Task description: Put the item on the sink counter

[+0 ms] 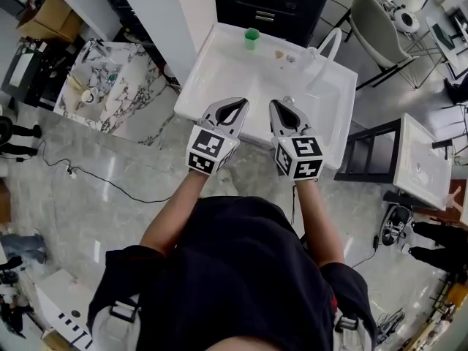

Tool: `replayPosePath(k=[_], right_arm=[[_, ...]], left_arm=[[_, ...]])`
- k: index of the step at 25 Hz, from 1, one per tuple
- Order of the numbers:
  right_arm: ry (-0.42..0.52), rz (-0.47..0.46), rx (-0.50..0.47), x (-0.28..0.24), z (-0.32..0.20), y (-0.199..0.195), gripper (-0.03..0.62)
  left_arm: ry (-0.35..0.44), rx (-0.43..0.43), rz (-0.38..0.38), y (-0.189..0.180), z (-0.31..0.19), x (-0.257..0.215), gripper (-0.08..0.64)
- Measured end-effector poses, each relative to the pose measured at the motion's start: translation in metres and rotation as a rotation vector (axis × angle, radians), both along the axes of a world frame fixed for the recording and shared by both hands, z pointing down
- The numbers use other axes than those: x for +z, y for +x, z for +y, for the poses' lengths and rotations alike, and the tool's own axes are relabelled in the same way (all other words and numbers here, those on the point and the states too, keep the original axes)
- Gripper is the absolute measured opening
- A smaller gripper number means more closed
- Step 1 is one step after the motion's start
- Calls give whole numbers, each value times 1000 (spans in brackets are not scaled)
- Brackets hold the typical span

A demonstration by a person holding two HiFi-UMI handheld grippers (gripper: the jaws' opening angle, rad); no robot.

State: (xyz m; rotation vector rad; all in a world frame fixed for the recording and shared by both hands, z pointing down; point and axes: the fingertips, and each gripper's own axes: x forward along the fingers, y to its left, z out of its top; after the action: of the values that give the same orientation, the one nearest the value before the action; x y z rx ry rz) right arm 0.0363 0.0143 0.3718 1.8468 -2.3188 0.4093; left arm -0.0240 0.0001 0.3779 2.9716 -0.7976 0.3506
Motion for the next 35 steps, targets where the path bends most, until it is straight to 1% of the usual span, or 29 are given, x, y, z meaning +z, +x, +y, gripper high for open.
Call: replayPosePath(k=[10,15,22,28,35], right_arm=[[19,-2,-18,-7,58,-3,34],[35,1,-27,-9,79,-10,33],[43,1,-38,-11,102,-20,32],[38,-7,-53,-6,115,-27,33],[33,-12,-69,-1,123,-37,33]], left_arm=[[10,-4,6,0,59,-7,14],[15,-19,16,-9,81,-8,14],[6,-41,32,-22,102,-11,14],[2,-50,27,-28,118,-7,14],[-6,-69,17,-41,126,-1,14]])
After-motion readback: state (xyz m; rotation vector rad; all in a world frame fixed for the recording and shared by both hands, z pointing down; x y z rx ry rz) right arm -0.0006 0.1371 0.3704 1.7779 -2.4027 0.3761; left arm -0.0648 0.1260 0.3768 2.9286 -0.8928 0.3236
